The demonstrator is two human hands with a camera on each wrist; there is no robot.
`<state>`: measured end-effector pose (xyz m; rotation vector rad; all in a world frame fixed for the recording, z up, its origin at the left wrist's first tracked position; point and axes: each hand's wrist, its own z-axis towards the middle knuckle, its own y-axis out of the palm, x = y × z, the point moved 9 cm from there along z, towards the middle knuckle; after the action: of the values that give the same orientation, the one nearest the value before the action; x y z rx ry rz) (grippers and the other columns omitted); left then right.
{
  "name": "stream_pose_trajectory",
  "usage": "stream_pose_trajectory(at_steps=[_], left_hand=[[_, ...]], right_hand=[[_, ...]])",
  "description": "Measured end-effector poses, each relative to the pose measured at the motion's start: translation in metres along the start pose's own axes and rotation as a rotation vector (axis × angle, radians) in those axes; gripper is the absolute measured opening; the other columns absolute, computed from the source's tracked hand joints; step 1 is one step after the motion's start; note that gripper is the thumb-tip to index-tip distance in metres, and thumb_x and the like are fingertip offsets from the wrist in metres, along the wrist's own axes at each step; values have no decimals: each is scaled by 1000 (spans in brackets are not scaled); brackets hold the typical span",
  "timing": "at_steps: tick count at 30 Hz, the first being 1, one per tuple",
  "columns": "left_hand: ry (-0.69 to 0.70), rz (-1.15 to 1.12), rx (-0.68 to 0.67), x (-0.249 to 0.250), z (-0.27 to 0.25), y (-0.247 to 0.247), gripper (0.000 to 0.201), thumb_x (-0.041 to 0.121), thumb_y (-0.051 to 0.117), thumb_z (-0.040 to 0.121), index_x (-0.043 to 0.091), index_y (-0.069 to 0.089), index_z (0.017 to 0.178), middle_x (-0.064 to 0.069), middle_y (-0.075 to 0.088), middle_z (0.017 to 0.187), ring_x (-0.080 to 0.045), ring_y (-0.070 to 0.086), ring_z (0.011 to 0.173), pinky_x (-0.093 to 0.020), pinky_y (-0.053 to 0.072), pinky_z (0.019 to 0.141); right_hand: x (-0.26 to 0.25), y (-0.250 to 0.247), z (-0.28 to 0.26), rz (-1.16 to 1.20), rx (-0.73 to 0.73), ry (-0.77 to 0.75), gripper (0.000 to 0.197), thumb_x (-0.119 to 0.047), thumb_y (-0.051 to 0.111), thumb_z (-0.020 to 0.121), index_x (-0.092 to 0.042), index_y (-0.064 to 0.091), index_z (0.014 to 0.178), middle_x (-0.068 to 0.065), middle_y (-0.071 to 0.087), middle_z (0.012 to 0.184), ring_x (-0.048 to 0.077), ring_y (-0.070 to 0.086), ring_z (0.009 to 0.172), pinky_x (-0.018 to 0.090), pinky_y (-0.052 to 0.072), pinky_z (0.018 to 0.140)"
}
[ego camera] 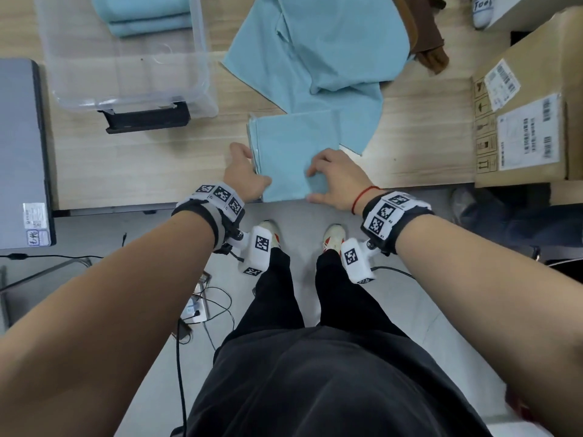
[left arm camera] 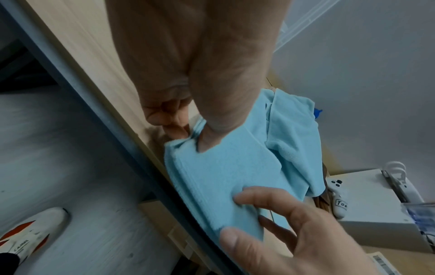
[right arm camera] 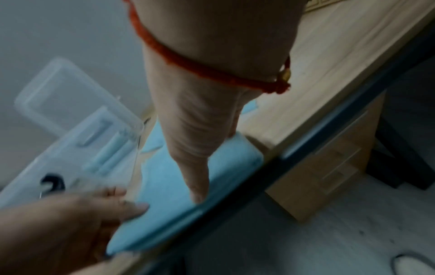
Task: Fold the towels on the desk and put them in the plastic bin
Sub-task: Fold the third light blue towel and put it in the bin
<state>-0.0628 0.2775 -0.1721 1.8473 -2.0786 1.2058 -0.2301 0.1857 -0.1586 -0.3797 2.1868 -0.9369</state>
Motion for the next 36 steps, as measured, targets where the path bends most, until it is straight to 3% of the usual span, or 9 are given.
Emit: stream_pose_trajectory(at_steps=[4, 7, 10, 16, 19, 22, 28, 33, 36], left_hand=[[51, 77, -13, -5, -1, 3, 50, 8, 63, 75, 23, 24, 102, -12, 56, 78, -26, 56, 66, -47, 54, 69], [213, 221, 29, 9, -9, 2, 45, 4, 65, 71, 19, 37, 103, -8, 51, 78, -24, 50, 68, -41, 44, 63], [411, 309, 13, 29, -20, 11, 33, 12, 72, 70, 19, 53, 97, -2, 50, 90, -18, 49, 77, -37, 45, 75], [465, 658, -177, 25, -26, 45, 71, 47, 85, 61, 25, 54, 120, 3, 51, 114, -16, 50, 104, -39, 44, 88], [484, 783, -122, 28, -23, 45, 63, 22, 82, 68, 20, 51, 122, -1, 52, 113, -22, 53, 102, -35, 41, 78], [471, 729, -55, 33, -19, 39, 44, -4, 58, 76, 15, 53, 116, -6, 58, 100, -29, 58, 89, -36, 42, 68], [360, 532, -52, 35, -3, 19, 19, 21, 53, 96, 16, 63, 111, -10, 67, 98, -30, 59, 93, -33, 43, 74], [385, 457, -114, 35, -2, 18, 31, 30, 59, 94, 13, 57, 120, -7, 62, 95, -28, 58, 92, -32, 41, 76], [387, 521, -176, 30, -3, 23, 58, 33, 78, 79, 12, 51, 127, -7, 60, 111, -26, 55, 102, -31, 39, 84]], right_hand=[[-5, 7, -10, -179, -3, -41, 76, -43, 89, 57, -23, 51, 119, 0, 41, 130, 21, 41, 118, 34, 46, 87], [-7, 12, -10, -324, 31, -60, 66, -15, 83, 62, -19, 50, 119, 5, 43, 128, 26, 45, 113, 37, 50, 80], [-8, 12, -9, -368, 108, -71, 51, 4, 68, 65, -14, 54, 111, 8, 50, 118, 29, 49, 105, 36, 49, 69], [1, -4, -10, -135, 158, -25, 21, -20, 58, 79, -18, 61, 100, 2, 62, 99, 26, 55, 97, 37, 49, 72], [9, -13, -8, -44, 156, 24, 18, -24, 55, 81, -19, 61, 97, 5, 66, 86, 29, 60, 84, 33, 46, 69], [19, -19, -6, 26, 127, 58, 18, -25, 57, 80, -22, 61, 97, 4, 68, 82, 29, 61, 80, 31, 44, 68], [16, -9, -7, -10, -35, -33, 65, -34, 75, 70, -25, 44, 126, 2, 61, 115, 24, 58, 97, 37, 50, 82], [20, -12, 4, -68, 75, 31, 24, -25, 60, 90, -18, 61, 113, 10, 68, 102, 32, 61, 96, 35, 45, 76], [28, -20, 8, 24, 84, 68, 29, -37, 49, 99, -14, 67, 100, 11, 68, 89, 32, 59, 89, 37, 44, 74]])
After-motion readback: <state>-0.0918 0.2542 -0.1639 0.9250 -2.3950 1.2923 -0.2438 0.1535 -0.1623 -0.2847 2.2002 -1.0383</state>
